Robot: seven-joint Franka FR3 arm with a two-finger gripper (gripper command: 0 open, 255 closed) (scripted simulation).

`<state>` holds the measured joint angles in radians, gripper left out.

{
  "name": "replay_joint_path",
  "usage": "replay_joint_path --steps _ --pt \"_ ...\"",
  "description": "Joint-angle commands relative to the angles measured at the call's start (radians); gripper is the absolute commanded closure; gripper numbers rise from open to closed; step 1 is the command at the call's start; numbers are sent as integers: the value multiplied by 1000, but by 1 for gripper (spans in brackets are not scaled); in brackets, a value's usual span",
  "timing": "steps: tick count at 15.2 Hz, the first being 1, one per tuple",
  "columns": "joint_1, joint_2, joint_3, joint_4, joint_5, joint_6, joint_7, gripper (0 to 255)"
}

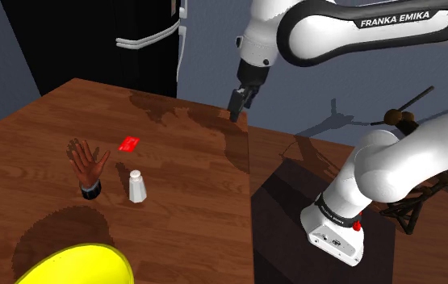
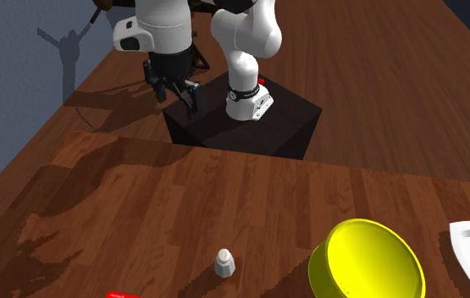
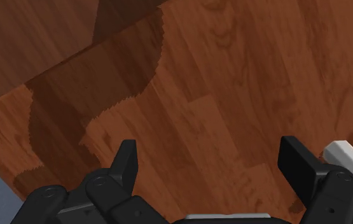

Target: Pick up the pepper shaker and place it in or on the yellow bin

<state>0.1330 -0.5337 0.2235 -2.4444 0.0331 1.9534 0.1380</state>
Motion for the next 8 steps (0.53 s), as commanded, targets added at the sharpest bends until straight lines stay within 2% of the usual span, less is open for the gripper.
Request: replay_joint_path --steps 1,8 --pt "8 55 36 14 4 50 42 0" --pt "19 273 158 106 -39 194 200 0"
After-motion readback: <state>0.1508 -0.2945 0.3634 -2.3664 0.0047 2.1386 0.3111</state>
